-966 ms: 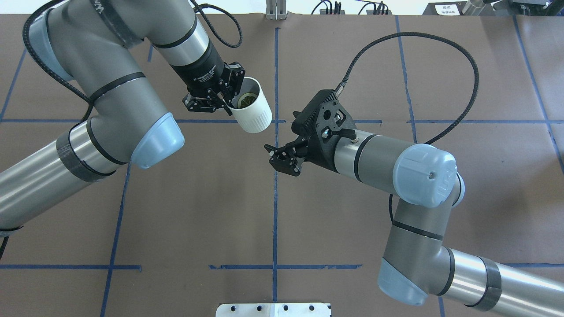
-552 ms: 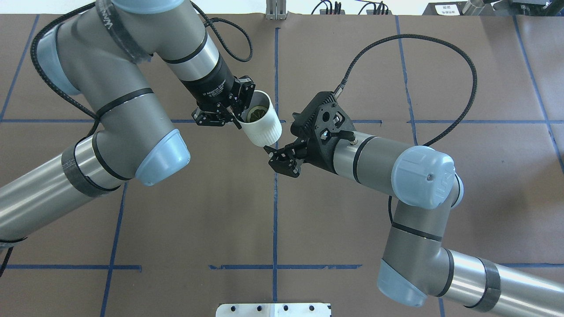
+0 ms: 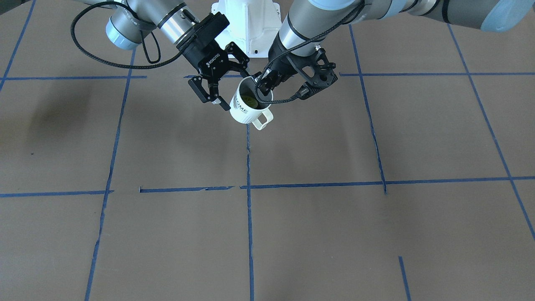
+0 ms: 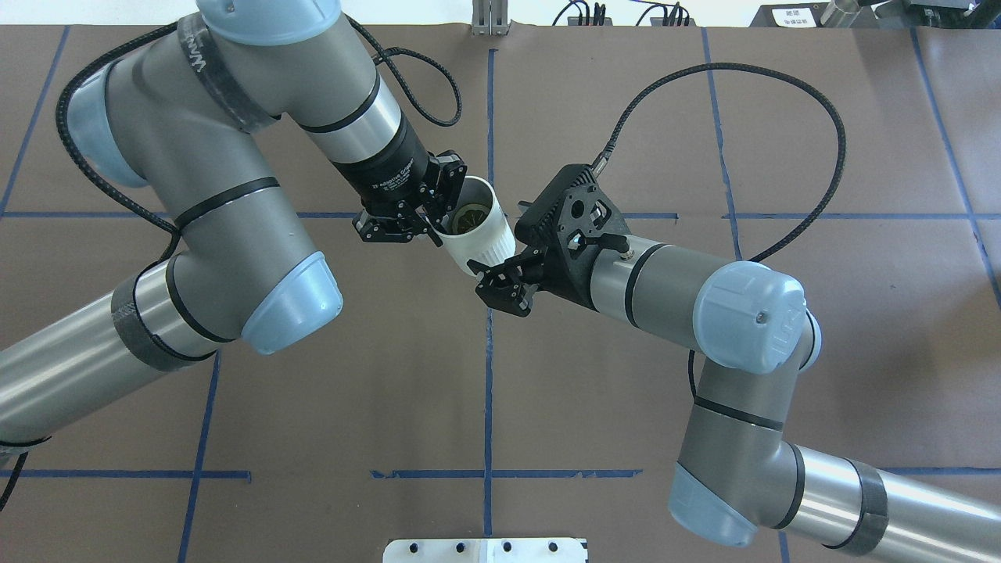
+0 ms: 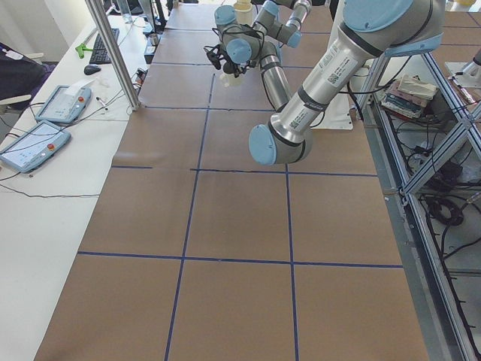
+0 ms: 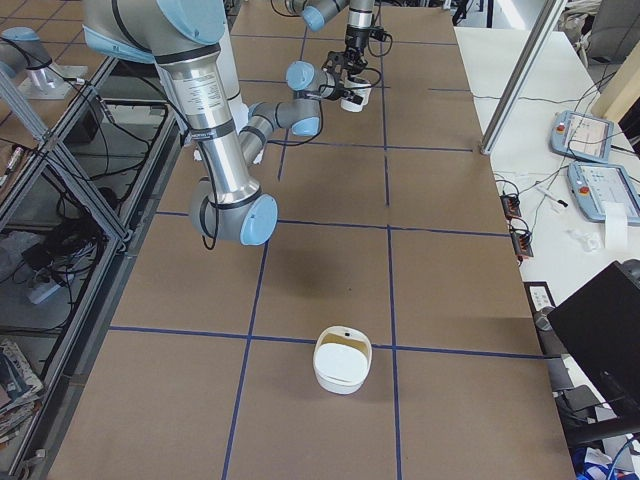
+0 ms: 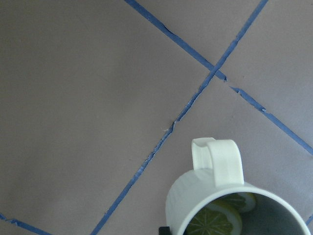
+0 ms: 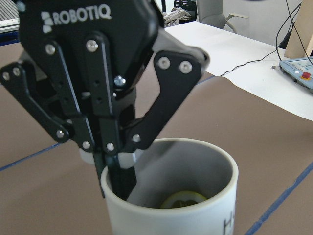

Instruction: Left arm hands cup to right arm to dump lemon

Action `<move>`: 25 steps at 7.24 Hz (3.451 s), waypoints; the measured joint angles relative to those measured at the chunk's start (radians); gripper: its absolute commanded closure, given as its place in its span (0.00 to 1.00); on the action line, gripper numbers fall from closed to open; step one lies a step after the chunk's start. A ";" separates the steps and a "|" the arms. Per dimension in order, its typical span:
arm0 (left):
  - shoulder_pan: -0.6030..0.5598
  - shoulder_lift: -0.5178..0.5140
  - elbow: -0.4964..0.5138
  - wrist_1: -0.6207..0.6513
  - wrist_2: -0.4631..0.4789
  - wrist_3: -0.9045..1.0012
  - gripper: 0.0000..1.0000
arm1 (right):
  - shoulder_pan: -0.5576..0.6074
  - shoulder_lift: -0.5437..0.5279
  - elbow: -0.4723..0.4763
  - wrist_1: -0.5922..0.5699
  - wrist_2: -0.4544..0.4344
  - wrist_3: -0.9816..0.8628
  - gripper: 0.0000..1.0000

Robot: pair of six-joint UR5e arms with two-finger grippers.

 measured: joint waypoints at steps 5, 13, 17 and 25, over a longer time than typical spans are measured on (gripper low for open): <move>0.012 -0.018 -0.020 -0.006 -0.001 -0.035 0.95 | -0.003 -0.001 -0.001 0.000 0.000 -0.003 0.18; -0.133 0.031 -0.056 0.004 -0.161 0.029 0.00 | 0.000 -0.020 0.001 -0.011 0.003 0.002 0.75; -0.129 0.212 -0.083 0.014 -0.054 0.398 0.00 | 0.063 -0.085 0.010 -0.071 0.010 0.044 0.83; -0.093 0.404 -0.196 0.193 0.173 0.941 0.00 | 0.395 -0.708 0.046 0.420 0.147 0.379 0.82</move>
